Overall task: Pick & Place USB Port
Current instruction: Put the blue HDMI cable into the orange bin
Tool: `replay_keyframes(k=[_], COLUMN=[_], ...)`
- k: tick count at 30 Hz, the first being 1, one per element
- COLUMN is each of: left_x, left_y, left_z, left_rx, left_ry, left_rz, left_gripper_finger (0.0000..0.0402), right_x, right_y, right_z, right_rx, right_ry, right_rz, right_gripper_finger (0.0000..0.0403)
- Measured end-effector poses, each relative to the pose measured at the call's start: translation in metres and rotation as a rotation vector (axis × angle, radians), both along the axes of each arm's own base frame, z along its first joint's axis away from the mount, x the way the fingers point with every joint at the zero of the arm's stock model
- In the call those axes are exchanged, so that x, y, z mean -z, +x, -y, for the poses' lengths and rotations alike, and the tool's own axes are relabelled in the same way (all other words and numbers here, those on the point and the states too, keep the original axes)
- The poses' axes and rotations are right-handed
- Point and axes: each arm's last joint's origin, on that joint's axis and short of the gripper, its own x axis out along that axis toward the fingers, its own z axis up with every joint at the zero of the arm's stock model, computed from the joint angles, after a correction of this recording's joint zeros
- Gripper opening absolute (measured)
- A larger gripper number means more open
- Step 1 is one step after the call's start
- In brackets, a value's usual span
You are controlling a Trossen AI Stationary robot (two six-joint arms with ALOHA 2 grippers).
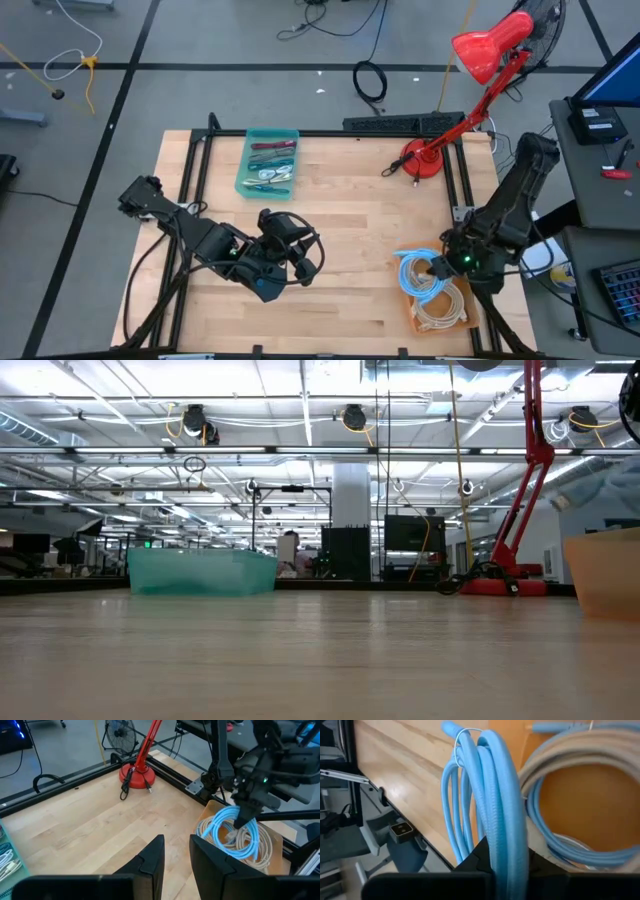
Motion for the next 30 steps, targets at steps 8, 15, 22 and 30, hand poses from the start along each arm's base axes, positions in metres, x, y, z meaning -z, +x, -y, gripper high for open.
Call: replay_keyframes(k=[8, 15, 22, 30], left_x=[0.000, 0.000, 0.001, 0.001], left_y=[-0.001, -0.001, -0.001, -0.001], left_z=[0.002, 0.002, 0.003, 0.005], left_rx=[0.014, 0.017, 0.017, 0.038], left_ry=[-0.021, -0.027, -0.046, -0.064], left_rz=[-0.001, -0.002, 0.002, -0.006], left_gripper_finger=[0.0092, 0.0092, 0.0092, 0.0092], right_x=[0.017, 0.017, 0.014, 0.009], right_y=[0.000, -0.002, -0.007, -0.015], right_z=[-0.001, -0.001, 0.008, 0.022], right_rx=[0.006, -0.005, 0.003, -0.022], right_ry=[0.025, 0.028, 0.015, 0.032], right_rz=[0.013, 0.009, 0.017, -0.016], right_gripper_finger=[0.0011, 0.0011, 0.0011, 0.0011])
